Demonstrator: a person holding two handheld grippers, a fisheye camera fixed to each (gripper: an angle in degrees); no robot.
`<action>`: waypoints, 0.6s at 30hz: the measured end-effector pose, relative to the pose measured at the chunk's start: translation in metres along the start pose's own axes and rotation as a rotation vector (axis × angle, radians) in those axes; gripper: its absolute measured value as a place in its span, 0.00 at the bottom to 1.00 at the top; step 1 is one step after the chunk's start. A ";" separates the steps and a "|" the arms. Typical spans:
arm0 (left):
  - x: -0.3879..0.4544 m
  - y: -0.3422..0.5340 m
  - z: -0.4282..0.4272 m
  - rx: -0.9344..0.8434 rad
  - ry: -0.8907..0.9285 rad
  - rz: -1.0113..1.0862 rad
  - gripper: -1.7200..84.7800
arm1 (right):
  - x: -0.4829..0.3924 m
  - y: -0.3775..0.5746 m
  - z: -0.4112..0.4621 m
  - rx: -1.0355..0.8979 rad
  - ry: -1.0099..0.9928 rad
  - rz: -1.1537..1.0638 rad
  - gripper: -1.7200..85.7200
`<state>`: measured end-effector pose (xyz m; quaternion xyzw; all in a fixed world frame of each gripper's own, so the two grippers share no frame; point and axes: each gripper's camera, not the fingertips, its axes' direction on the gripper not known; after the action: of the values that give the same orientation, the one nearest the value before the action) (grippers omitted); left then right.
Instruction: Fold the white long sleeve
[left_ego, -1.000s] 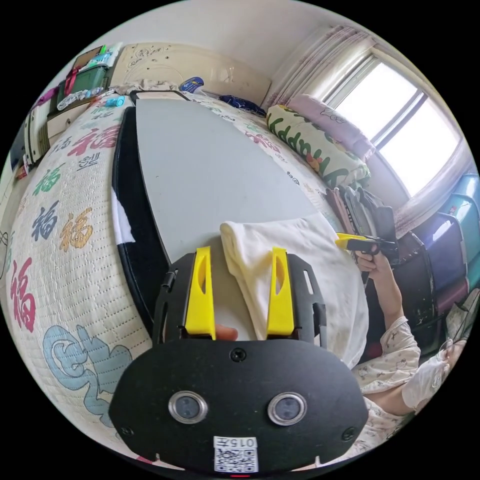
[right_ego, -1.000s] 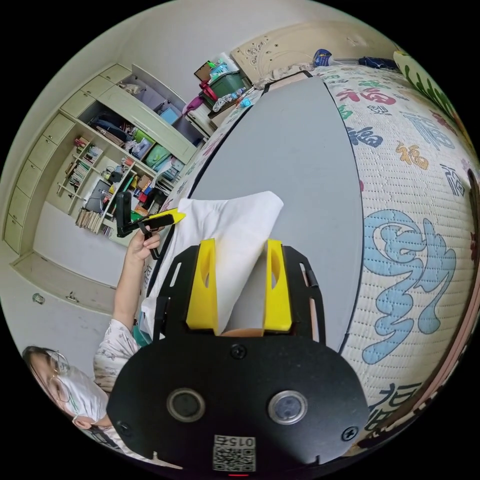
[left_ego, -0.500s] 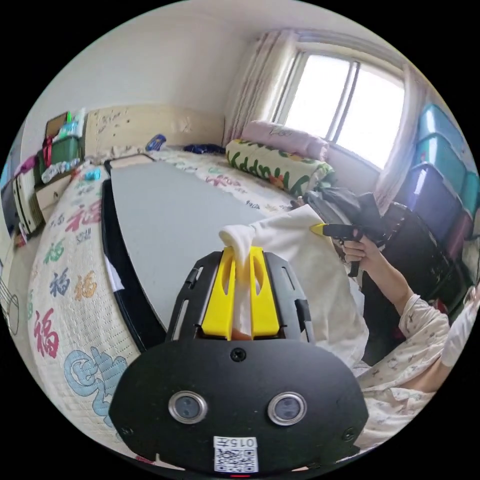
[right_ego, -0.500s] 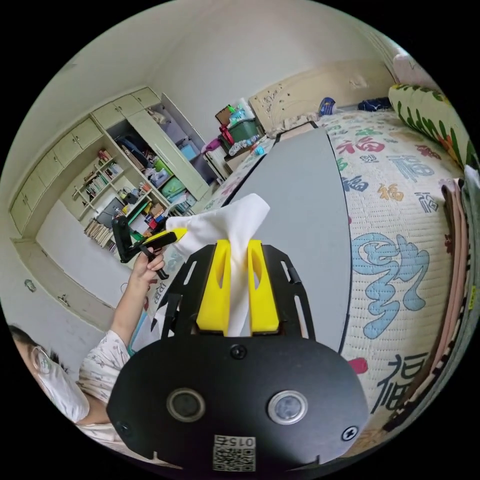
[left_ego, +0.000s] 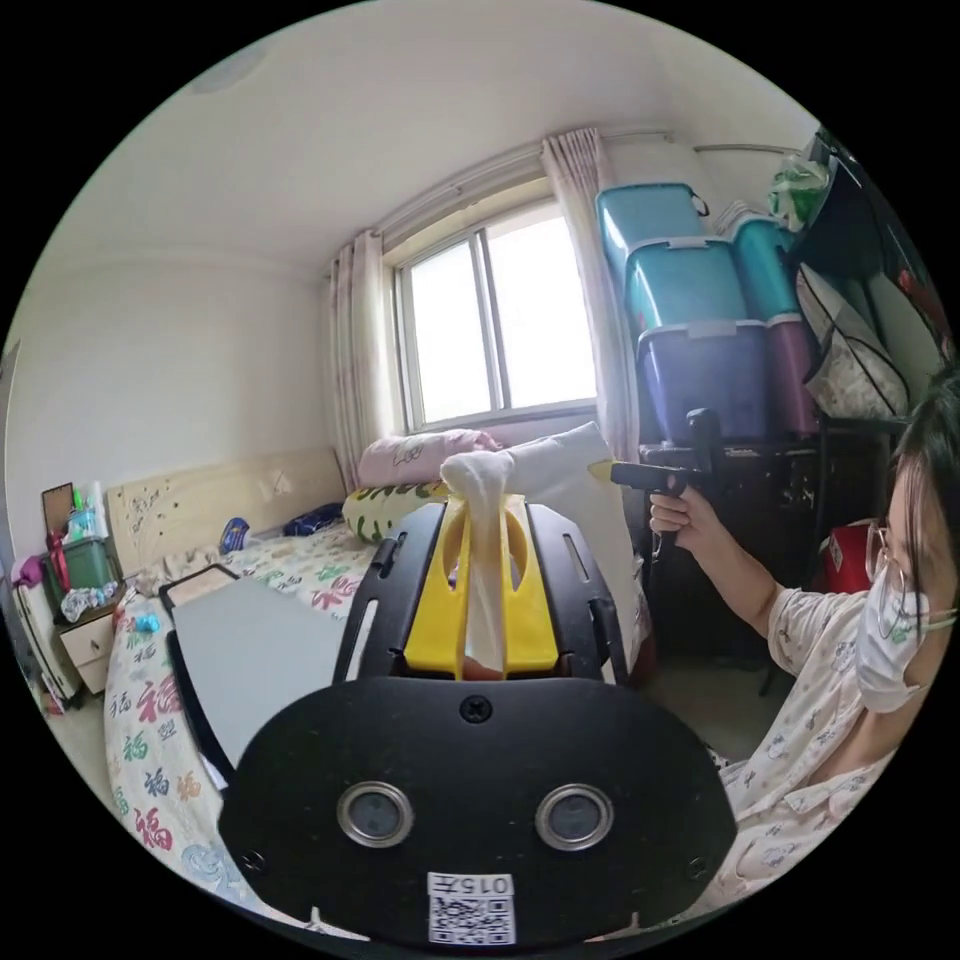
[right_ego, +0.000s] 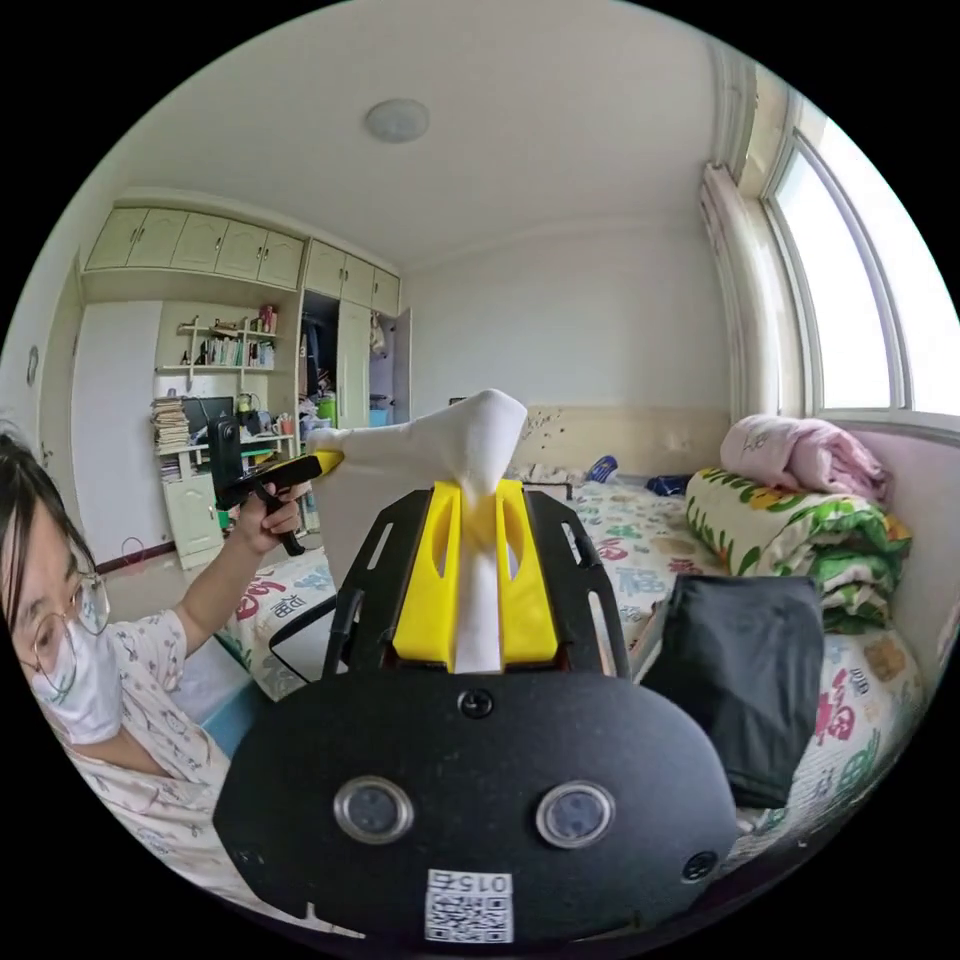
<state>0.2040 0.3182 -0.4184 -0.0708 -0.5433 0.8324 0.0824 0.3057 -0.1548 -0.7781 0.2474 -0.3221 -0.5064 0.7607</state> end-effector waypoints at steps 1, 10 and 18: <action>0.008 -0.022 0.015 0.026 0.028 0.011 0.04 | 0.002 -0.001 -0.022 0.018 0.048 -0.017 0.09; 0.020 -0.149 0.222 0.091 0.228 -0.059 0.04 | 0.085 -0.001 -0.064 0.012 0.415 -0.050 0.09; -0.039 -0.135 0.485 -0.144 0.144 -0.255 0.04 | 0.268 0.051 0.091 -0.347 0.512 0.131 0.09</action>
<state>0.1495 -0.0694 -0.0999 -0.0666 -0.5991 0.7668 0.2207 0.3446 -0.3897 -0.6171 0.2122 -0.0444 -0.4252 0.8788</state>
